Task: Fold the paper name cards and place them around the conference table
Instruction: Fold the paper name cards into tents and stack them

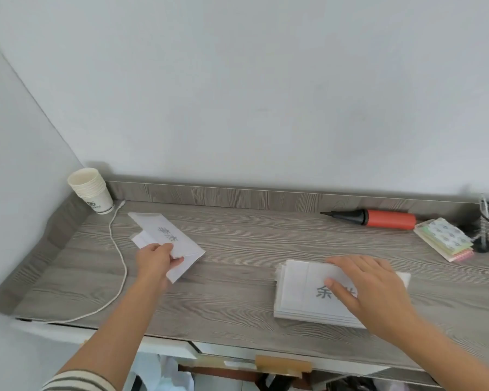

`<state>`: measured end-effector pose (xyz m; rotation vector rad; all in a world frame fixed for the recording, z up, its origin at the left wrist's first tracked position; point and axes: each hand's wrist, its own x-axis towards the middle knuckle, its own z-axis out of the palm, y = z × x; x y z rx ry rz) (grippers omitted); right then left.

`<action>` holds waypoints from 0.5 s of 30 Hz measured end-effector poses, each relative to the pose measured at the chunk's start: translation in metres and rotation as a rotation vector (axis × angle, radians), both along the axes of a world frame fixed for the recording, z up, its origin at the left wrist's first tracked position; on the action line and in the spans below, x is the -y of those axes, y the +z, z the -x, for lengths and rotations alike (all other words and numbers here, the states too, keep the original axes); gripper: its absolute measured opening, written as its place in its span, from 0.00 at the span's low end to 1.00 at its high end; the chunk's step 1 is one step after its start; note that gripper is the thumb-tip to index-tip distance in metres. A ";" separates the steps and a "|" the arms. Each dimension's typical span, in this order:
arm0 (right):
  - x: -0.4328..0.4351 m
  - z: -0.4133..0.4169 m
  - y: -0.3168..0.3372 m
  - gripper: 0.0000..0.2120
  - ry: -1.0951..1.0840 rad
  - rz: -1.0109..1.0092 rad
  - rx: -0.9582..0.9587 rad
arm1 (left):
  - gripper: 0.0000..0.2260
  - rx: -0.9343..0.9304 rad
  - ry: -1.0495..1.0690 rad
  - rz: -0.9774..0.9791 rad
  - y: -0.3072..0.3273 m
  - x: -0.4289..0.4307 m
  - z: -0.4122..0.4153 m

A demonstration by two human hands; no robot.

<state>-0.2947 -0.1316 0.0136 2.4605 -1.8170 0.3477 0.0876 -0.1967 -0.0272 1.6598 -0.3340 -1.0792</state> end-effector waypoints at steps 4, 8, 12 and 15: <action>-0.002 0.001 0.007 0.26 0.016 -0.039 0.051 | 0.06 -0.061 -0.178 0.129 0.040 0.003 0.009; 0.002 0.006 0.032 0.25 -0.089 -0.121 0.446 | 0.10 -0.140 -0.458 0.274 0.096 -0.007 0.035; 0.010 0.020 0.072 0.30 -0.060 0.097 0.631 | 0.13 -0.236 -0.714 0.304 0.131 -0.018 0.066; 0.010 0.026 0.093 0.38 0.082 0.242 0.485 | 0.16 -0.239 -0.938 0.211 0.138 -0.024 0.093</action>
